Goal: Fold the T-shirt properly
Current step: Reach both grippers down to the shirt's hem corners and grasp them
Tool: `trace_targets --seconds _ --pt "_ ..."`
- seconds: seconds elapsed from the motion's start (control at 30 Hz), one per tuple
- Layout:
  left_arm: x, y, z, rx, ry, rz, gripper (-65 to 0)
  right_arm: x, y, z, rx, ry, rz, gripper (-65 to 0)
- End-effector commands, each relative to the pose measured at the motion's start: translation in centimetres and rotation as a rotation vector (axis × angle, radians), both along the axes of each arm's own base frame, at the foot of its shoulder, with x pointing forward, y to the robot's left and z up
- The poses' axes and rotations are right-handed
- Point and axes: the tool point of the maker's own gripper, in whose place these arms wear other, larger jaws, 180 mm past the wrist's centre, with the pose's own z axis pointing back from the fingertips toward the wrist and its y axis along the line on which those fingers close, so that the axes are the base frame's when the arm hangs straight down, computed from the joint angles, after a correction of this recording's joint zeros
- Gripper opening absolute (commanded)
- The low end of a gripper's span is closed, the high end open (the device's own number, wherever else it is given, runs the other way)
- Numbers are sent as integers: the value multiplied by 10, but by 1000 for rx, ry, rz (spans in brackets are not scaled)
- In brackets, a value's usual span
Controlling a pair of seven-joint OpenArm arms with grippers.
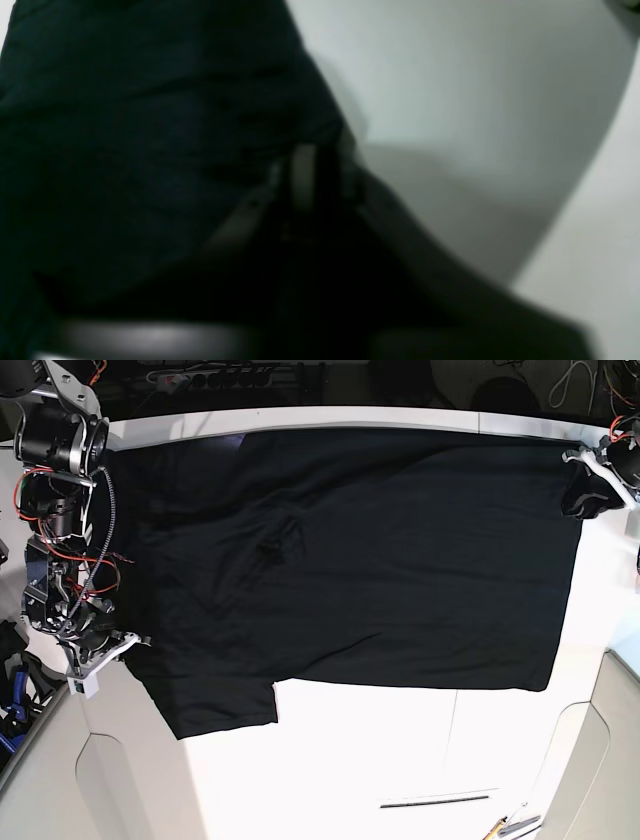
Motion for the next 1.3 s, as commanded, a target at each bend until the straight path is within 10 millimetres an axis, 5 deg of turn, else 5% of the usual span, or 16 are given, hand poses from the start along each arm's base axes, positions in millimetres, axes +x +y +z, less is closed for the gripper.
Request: trace_targets --seconds 0.0,0.5,0.73,0.93,1.27 --pt "10 0 14 6 -56 -24 -434 14 -5 18 -7 -48 -3 -650" --pt "81 20 60 4 -264 92 -435 15 -3 19 10 -55 -7 -650" --pt "117 14 45 -77 -257 91 -435 15 -3 19 9 -55 -6 -650" --pt "168 3 36 -47 -269 67 -435 15 -3 19 8 -54 -6 -650" --pt "248 29 28 -56 -264 204 -435 15 -3 19 8 -55 -6 -650"
